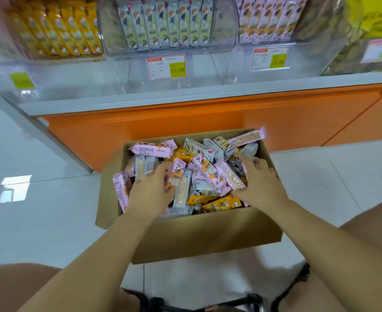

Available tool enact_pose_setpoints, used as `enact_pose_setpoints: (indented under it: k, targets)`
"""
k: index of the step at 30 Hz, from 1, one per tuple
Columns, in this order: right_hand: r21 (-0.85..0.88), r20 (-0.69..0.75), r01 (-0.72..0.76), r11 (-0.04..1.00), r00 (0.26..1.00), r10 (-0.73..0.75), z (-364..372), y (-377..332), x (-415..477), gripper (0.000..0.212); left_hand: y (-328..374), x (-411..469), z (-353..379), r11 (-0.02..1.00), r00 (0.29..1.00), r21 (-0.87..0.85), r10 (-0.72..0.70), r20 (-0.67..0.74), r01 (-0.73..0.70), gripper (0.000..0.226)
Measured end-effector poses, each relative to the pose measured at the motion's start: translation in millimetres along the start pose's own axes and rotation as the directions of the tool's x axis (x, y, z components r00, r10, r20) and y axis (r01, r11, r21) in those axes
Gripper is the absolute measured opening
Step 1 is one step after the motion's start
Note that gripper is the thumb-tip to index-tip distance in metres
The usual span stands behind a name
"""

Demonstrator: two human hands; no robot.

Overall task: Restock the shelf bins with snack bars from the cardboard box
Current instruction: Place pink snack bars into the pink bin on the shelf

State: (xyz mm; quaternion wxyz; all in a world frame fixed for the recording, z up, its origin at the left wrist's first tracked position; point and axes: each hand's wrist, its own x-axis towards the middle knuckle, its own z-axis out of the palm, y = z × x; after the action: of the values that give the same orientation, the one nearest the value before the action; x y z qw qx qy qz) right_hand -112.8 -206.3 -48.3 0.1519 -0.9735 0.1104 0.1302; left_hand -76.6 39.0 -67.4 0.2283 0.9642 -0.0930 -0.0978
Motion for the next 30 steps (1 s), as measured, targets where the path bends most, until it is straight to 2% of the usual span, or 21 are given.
enact_pose_setpoints:
  k: [4,7,10,12,16,19,21,24,25,30]
  targets:
    - [0.06,0.0,-0.007,0.998,1.0,0.007,10,10,-9,0.092,4,-17,13,0.979,0.999,-0.201,-0.048,-0.016,0.044,0.063]
    - [0.172,-0.112,0.014,0.985,0.994,0.005,11,10,-11,0.074,8,-14,15,0.958,0.999,-0.285,-0.038,-0.039,0.026,0.061]
    - [0.311,-0.264,0.052,0.949,0.964,0.033,6,6,-11,0.052,17,-1,6,0.9,0.991,-0.432,-0.099,-0.095,0.048,0.06]
    - [0.388,-0.284,0.11,0.915,0.959,0.005,5,-5,-11,0.047,23,4,4,0.87,0.987,-0.489,-0.13,-0.097,0.067,0.056]
    - [0.516,-0.145,0.193,0.834,0.98,-0.138,14,-36,-11,0.053,33,1,17,0.883,0.998,-0.467,-0.058,-0.01,0.047,0.051]
    - [0.645,-0.032,0.157,0.748,0.983,-0.179,15,-43,-10,0.043,38,-2,18,0.86,0.996,-0.502,-0.076,0.049,0.09,0.057]
    - [0.707,0.02,0.123,0.697,0.981,-0.194,14,-42,-9,0.035,44,-3,12,0.777,0.985,-0.61,-0.08,0.152,0.157,0.054]
    - [0.723,0.038,0.107,0.683,0.98,-0.195,17,-43,-8,0.042,56,-4,4,0.487,0.942,-0.81,-0.096,0.322,0.326,0.043]
    - [0.721,0.043,0.1,0.686,0.981,-0.189,19,-44,-7,0.048,57,-4,2,0.446,0.939,-0.83,-0.088,0.333,0.336,0.045]
    - [0.688,0.102,0.086,0.721,0.972,-0.213,13,-42,5,0.073,56,-1,6,0.439,0.951,-0.849,-0.044,0.307,0.294,0.064]
